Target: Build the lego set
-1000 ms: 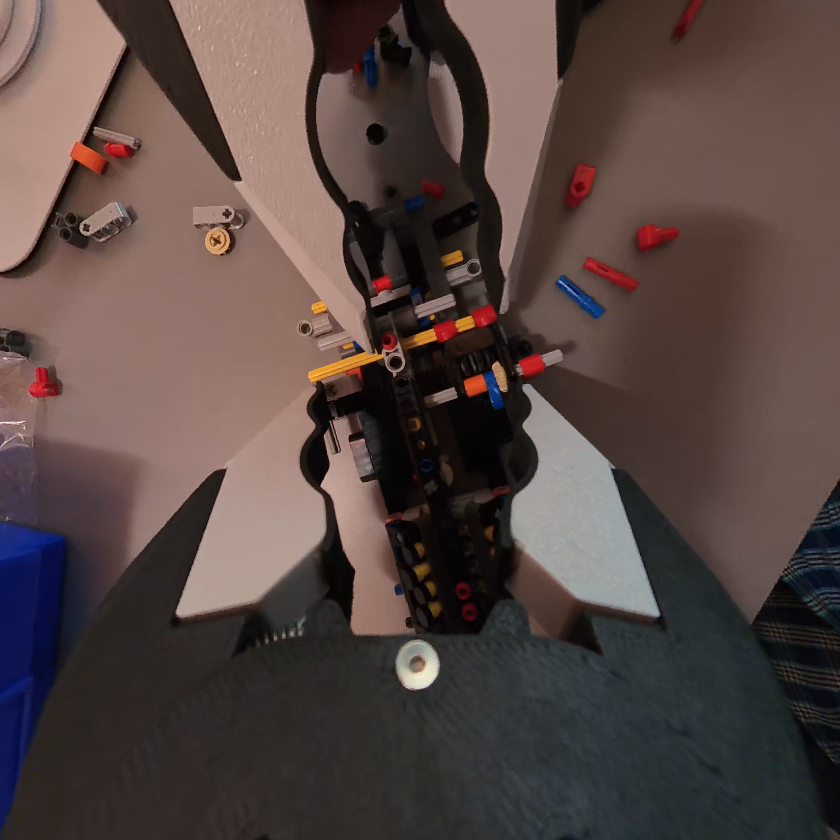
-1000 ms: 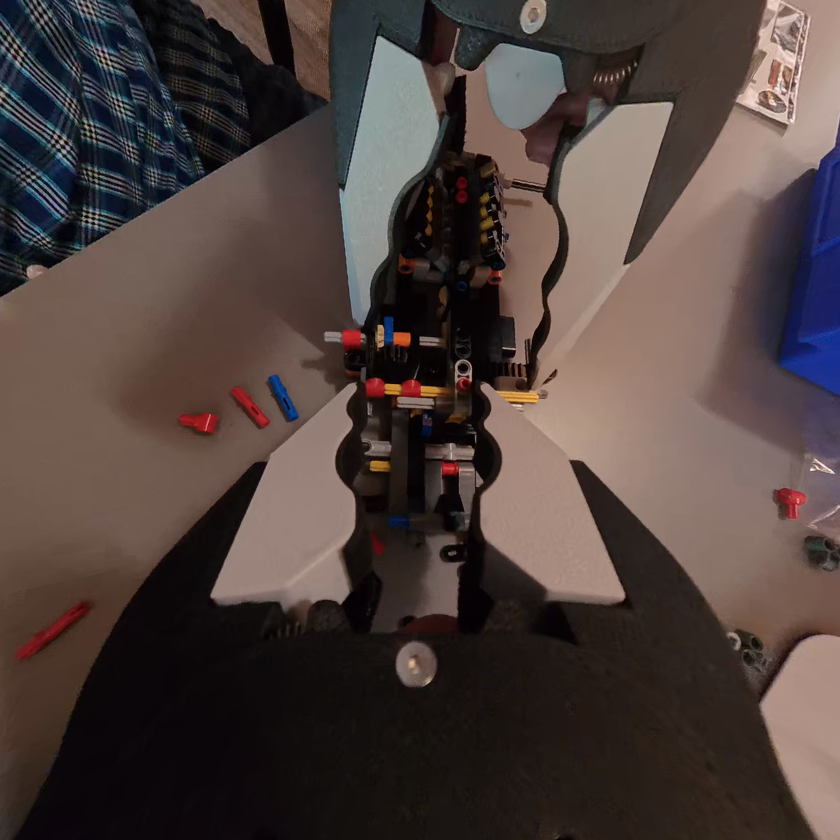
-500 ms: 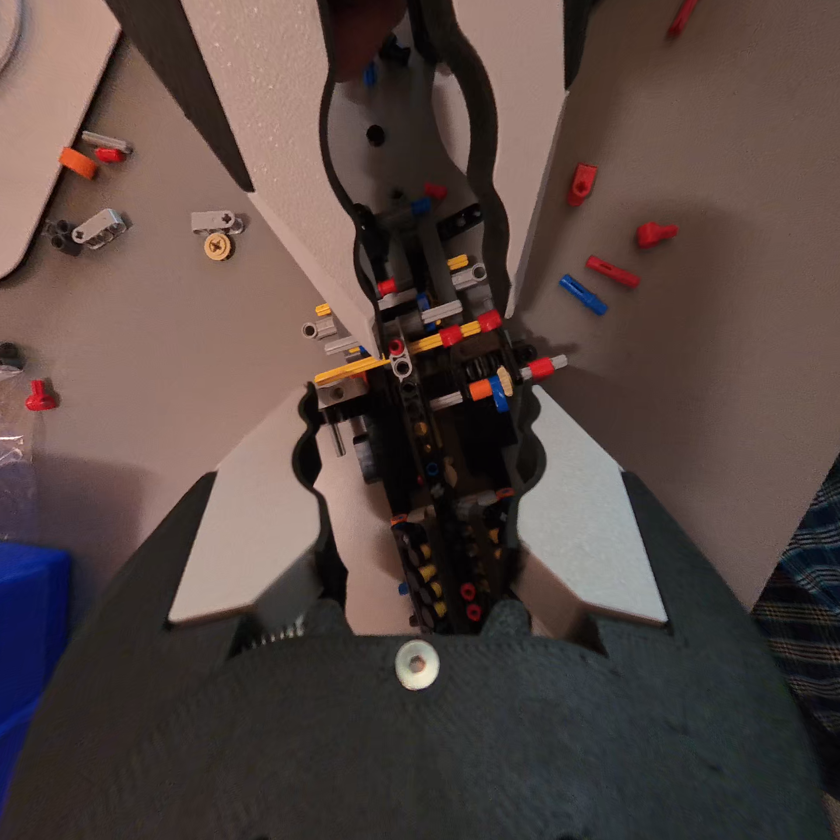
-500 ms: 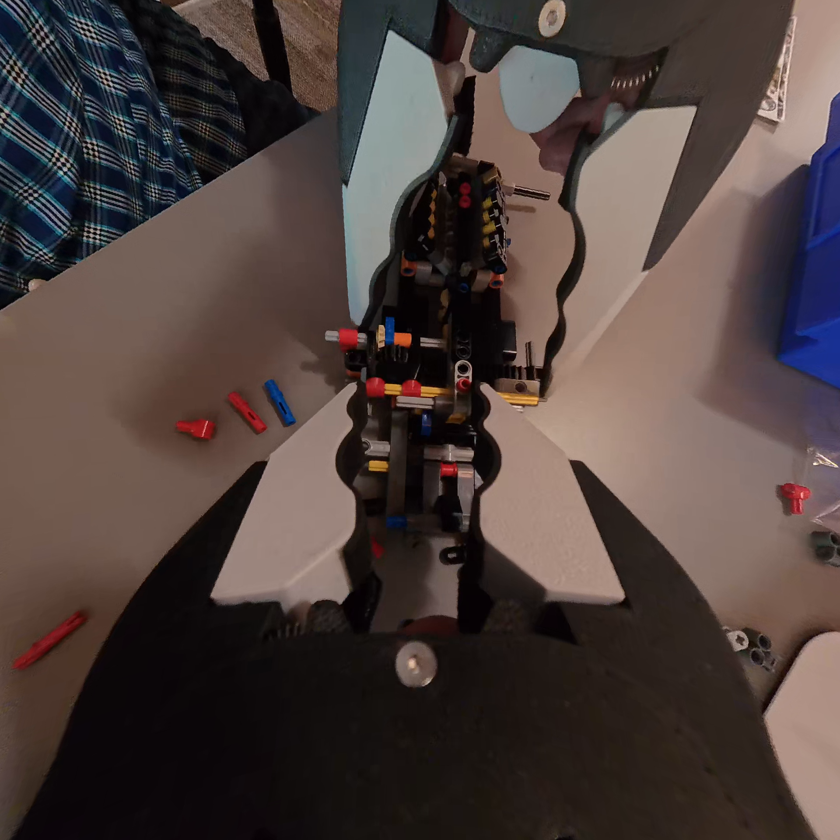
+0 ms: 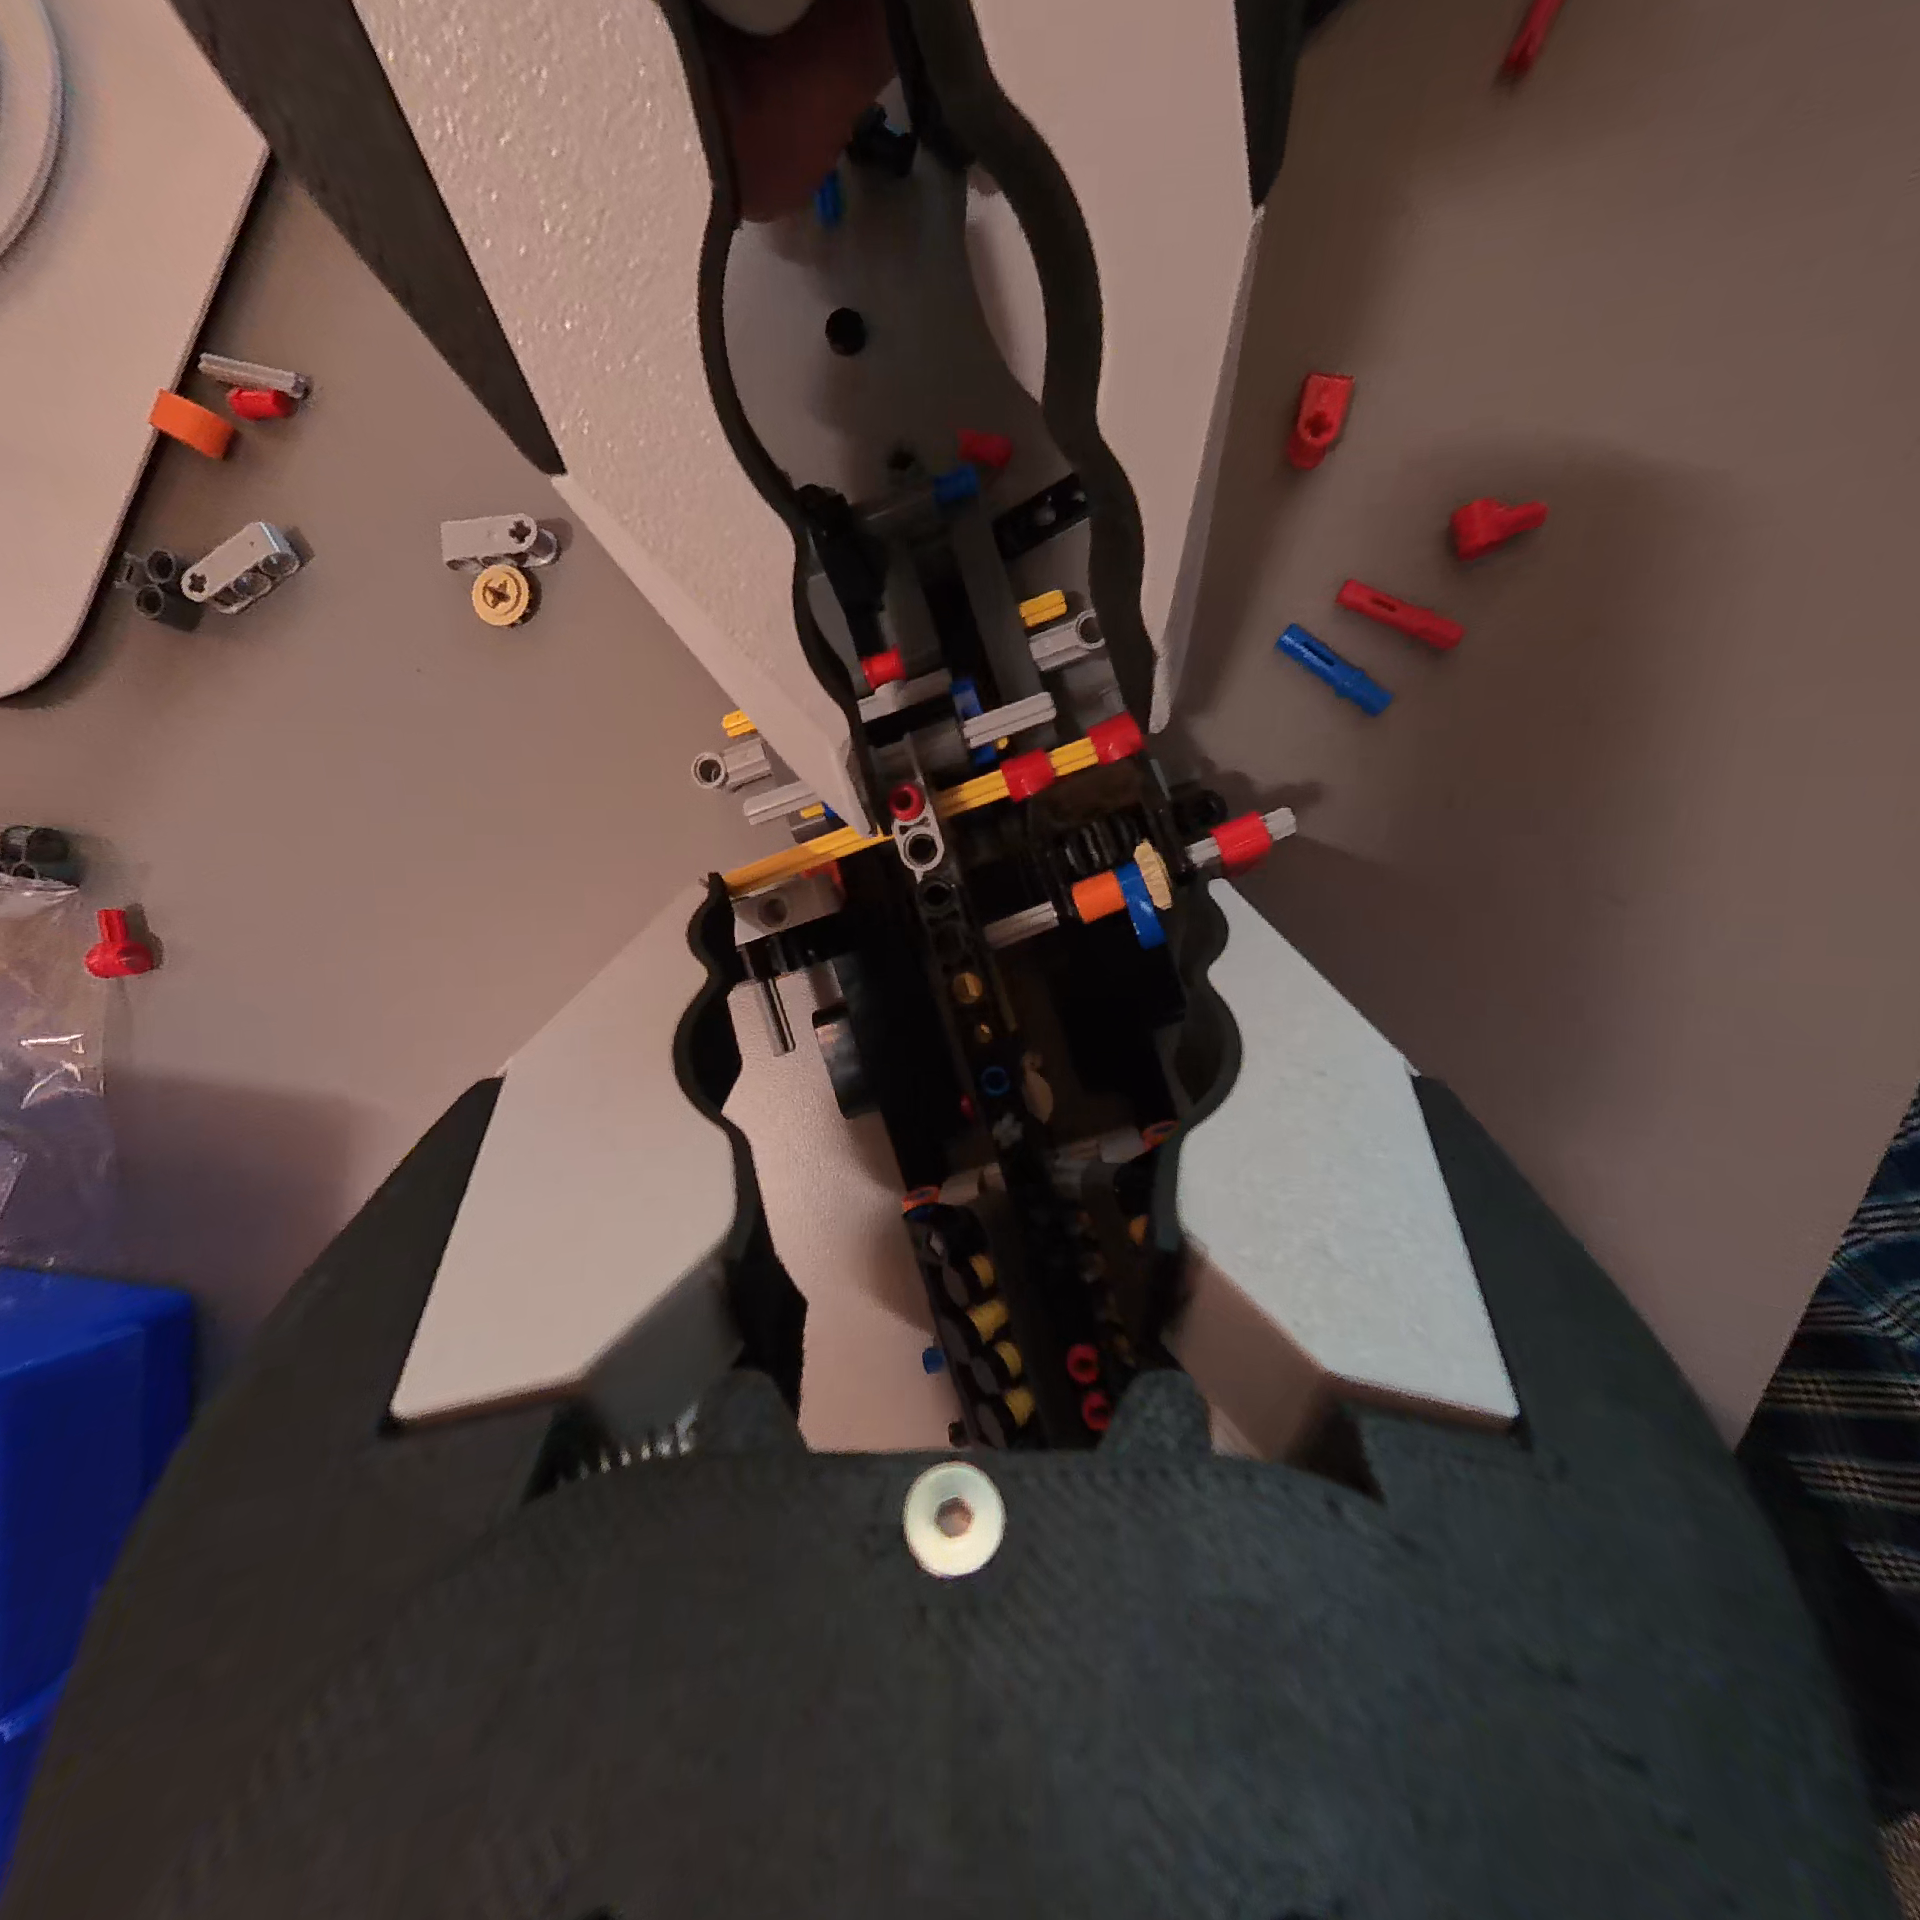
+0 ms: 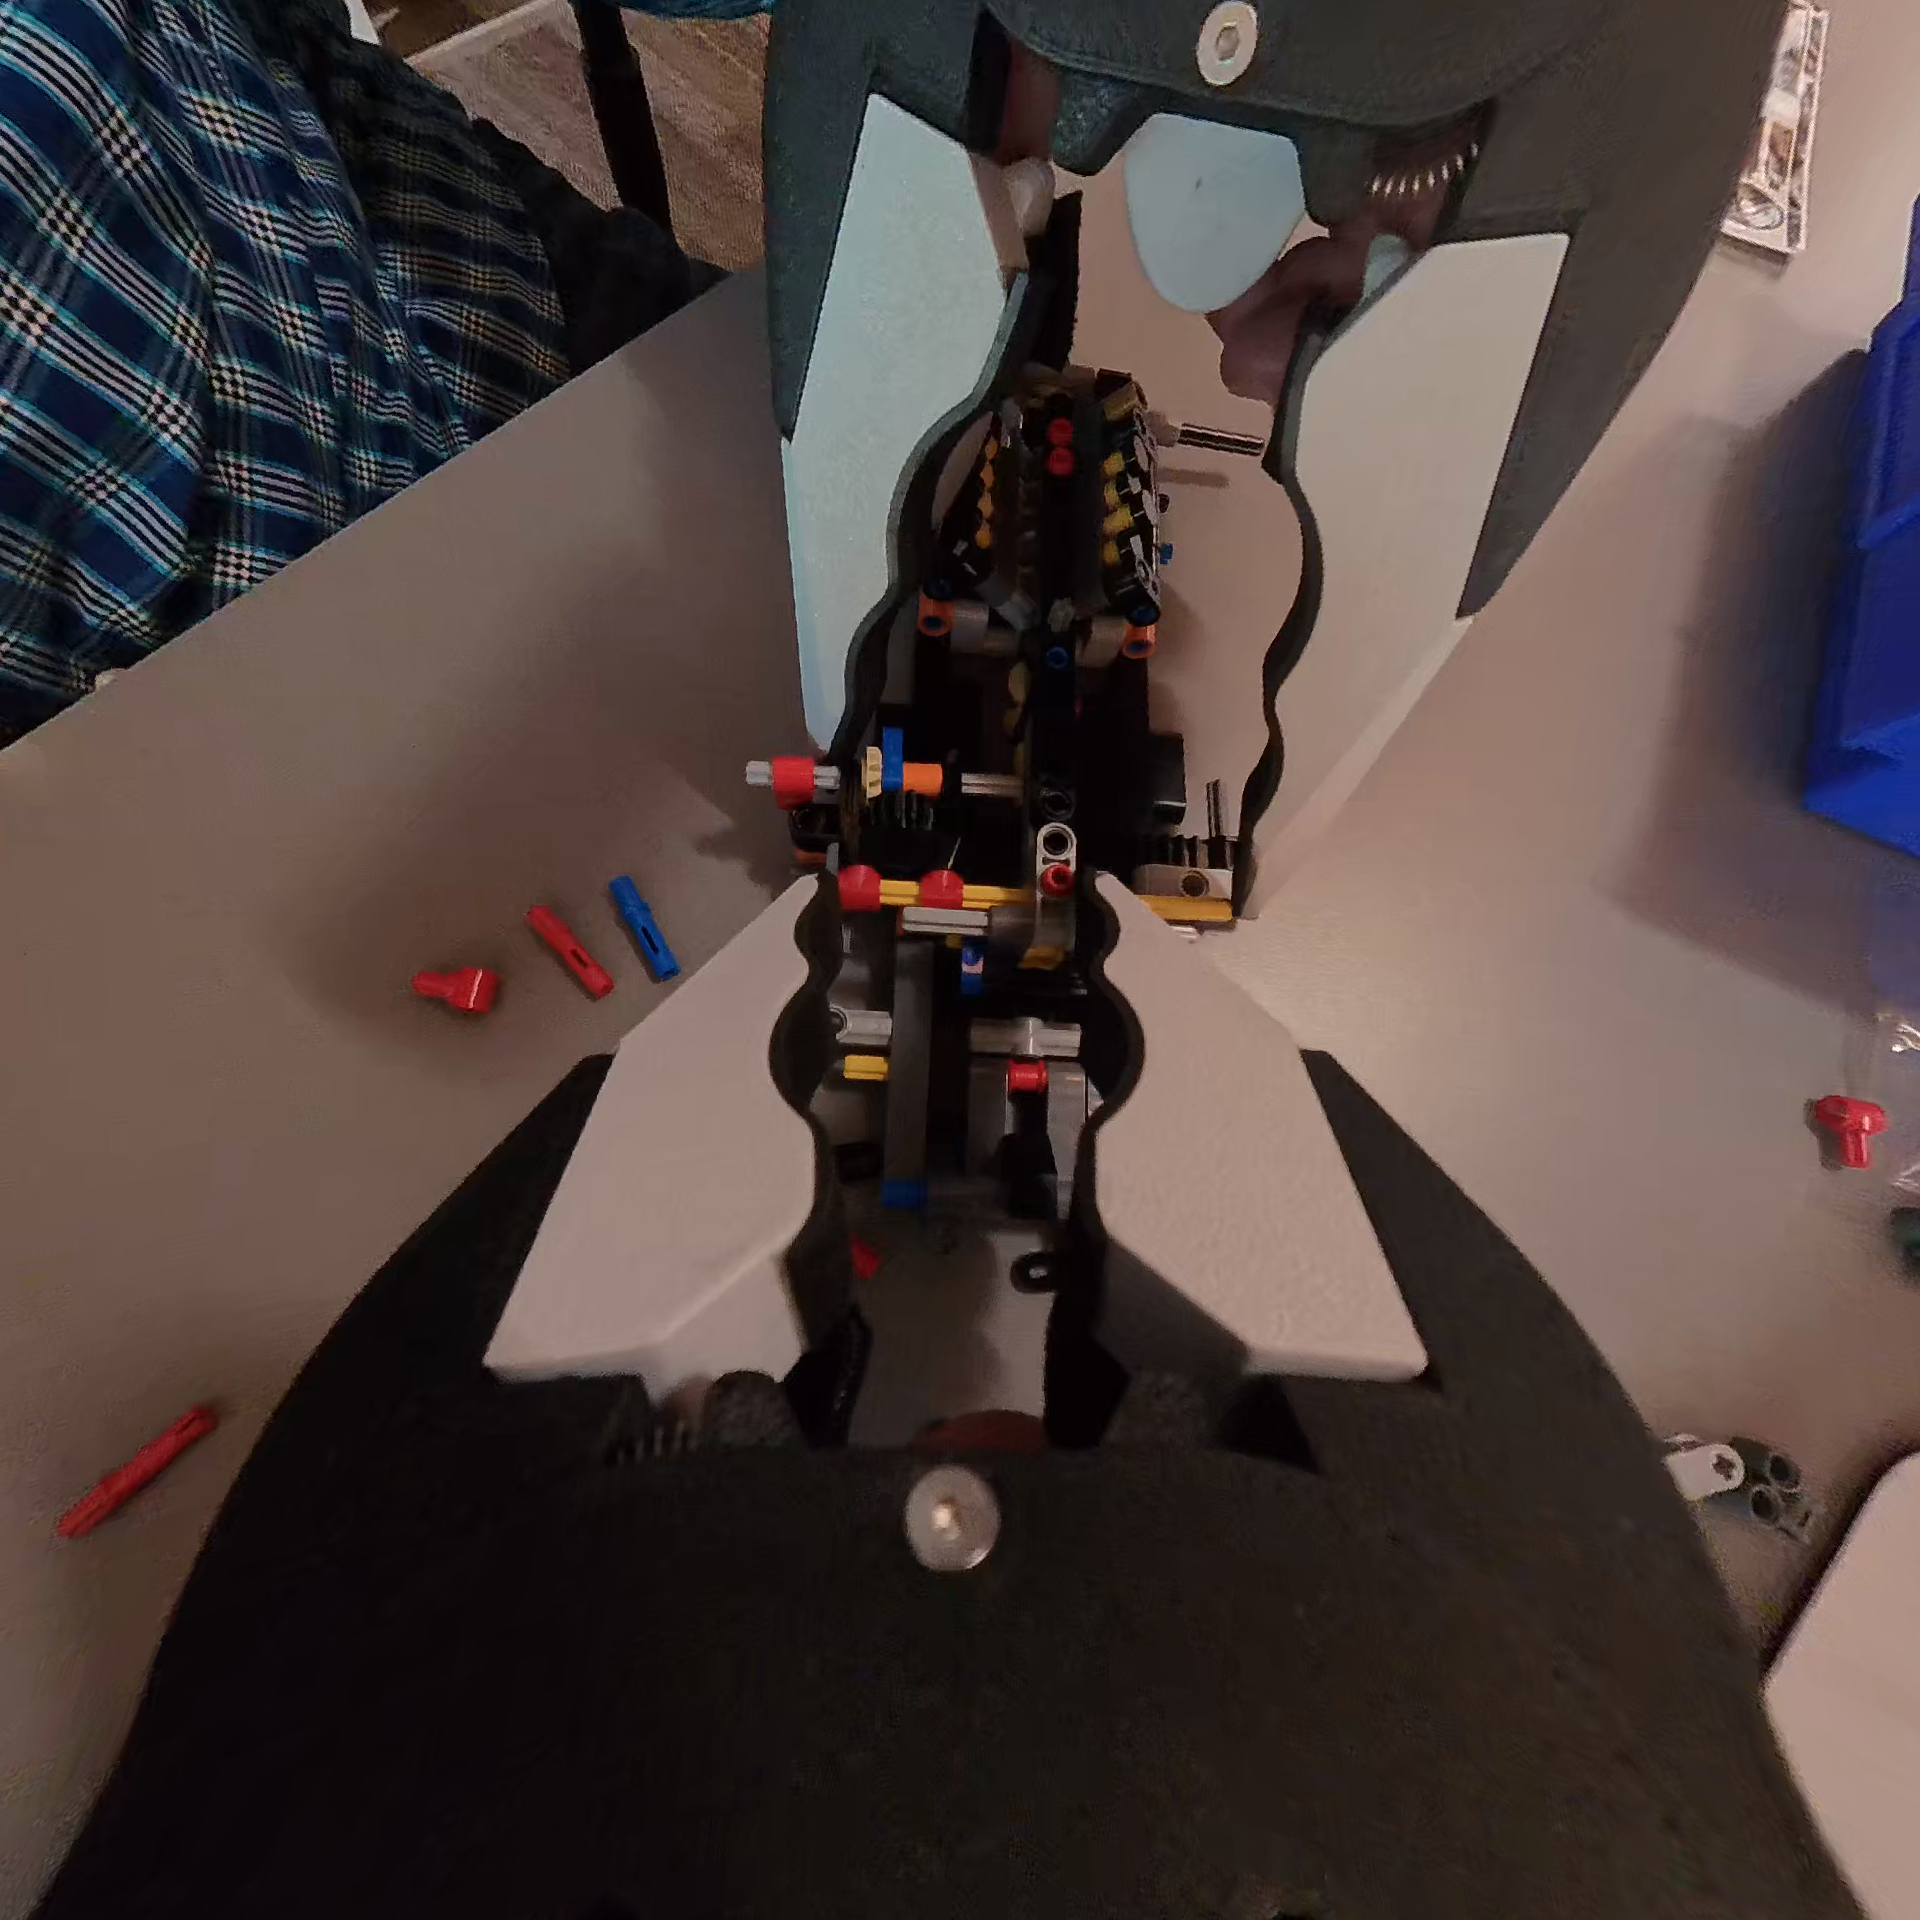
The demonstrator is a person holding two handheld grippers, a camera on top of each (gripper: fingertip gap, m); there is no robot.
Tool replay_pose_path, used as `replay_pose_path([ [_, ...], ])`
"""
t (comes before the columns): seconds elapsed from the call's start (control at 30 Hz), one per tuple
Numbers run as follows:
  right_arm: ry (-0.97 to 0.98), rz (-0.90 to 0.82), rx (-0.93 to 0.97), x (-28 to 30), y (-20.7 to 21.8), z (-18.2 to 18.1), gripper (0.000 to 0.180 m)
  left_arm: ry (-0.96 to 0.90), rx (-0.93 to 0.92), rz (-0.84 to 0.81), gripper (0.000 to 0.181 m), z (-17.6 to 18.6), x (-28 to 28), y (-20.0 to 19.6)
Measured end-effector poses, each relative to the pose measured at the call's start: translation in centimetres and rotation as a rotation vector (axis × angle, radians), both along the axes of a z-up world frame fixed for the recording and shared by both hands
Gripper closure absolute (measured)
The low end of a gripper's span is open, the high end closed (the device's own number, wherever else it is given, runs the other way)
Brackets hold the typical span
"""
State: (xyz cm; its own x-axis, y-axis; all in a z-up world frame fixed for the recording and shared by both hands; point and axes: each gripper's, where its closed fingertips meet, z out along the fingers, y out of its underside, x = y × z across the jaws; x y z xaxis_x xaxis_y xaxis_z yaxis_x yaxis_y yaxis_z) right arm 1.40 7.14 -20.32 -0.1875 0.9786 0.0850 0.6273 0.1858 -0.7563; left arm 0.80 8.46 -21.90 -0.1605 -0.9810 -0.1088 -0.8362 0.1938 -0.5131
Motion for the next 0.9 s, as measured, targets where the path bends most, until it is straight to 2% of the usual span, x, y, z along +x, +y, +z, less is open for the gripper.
replay_pose_path([
  [0.9,-0.038,-0.031,-0.03,-0.22,-0.28,-0.21,0.138,0.001,-0.037,-0.084,0.099,0.03,-0.1,-0.16],
])
